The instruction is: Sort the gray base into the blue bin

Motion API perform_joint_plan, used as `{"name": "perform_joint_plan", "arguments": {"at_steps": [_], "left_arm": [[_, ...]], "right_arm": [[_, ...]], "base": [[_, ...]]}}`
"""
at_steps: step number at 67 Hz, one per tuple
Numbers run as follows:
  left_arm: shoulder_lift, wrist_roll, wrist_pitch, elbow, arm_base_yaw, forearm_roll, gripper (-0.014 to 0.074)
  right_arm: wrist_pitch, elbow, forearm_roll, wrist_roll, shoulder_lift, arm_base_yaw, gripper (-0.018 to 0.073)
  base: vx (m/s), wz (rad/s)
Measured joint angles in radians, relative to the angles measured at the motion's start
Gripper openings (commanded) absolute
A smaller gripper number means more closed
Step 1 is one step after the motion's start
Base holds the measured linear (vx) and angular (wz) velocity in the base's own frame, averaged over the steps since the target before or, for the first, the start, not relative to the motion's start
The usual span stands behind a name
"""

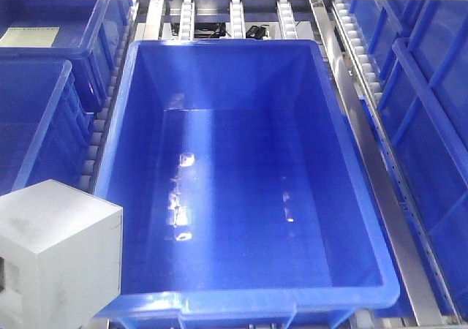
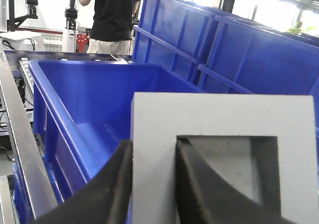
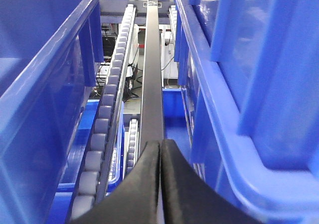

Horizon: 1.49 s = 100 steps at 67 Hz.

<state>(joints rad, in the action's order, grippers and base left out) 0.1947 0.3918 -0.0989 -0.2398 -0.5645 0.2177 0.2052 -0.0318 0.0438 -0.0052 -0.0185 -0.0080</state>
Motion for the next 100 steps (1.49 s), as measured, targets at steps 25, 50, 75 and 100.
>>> {"name": "perform_joint_plan", "arguments": {"at_steps": [25, 50, 75, 100], "left_arm": [[0.0, 0.0, 0.0, 0.0, 0.0, 0.0, -0.0007], [0.0, 0.0, 0.0, 0.0, 0.0, 0.0, -0.0007], [0.0, 0.0, 0.0, 0.0, 0.0, 0.0, -0.0007], [0.0, 0.0, 0.0, 0.0, 0.0, 0.0, -0.0007]], "right_arm": [[0.0, 0.0, 0.0, 0.005, 0.0, 0.0, -0.0005], [0.0, 0.0, 0.0, 0.0, 0.0, 0.0, -0.0005], [0.0, 0.0, 0.0, 0.0, 0.0, 0.0, -0.0005], [0.0, 0.0, 0.0, 0.0, 0.0, 0.0, -0.0005]], "base": [[0.09, 0.0], [0.06, 0.0], [0.0, 0.0], [0.0, 0.0]]}}
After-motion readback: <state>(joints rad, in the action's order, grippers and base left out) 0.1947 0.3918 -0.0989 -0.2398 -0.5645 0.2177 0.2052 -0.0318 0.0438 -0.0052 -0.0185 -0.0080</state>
